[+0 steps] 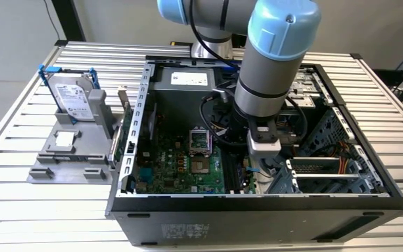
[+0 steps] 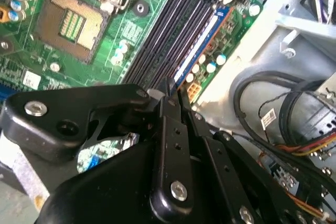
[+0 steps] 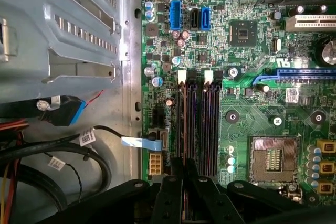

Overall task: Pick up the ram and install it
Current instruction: 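Insert the ram into the slot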

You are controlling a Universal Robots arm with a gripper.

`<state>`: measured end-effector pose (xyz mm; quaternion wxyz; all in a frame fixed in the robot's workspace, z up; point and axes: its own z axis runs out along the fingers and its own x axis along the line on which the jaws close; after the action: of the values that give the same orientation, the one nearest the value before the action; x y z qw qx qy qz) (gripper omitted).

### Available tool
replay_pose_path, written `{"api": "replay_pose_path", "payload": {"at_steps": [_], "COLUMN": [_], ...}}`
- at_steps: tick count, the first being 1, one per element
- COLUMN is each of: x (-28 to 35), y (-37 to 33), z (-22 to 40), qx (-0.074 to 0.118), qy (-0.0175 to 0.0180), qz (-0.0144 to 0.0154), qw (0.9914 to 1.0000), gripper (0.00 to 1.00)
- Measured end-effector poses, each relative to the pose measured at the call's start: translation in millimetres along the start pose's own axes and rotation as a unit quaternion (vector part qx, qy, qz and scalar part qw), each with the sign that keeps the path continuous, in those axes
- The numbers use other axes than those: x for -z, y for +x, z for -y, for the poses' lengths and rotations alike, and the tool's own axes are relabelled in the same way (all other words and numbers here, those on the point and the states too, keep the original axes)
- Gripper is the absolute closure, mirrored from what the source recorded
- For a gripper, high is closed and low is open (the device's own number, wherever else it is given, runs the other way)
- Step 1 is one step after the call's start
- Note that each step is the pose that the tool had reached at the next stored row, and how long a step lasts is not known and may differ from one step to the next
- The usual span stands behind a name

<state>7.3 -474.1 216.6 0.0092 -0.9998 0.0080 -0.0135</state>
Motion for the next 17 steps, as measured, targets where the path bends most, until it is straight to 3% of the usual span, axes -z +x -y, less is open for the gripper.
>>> {"api": "replay_pose_path", "payload": {"at_steps": [17], "x": [-4.8], "y": [0.1], "z": [0.5], "qx": [0.001], "qy": [0.0000], "qz": [-0.0035], "qw": [0.99999], "gripper": [1.00]}}
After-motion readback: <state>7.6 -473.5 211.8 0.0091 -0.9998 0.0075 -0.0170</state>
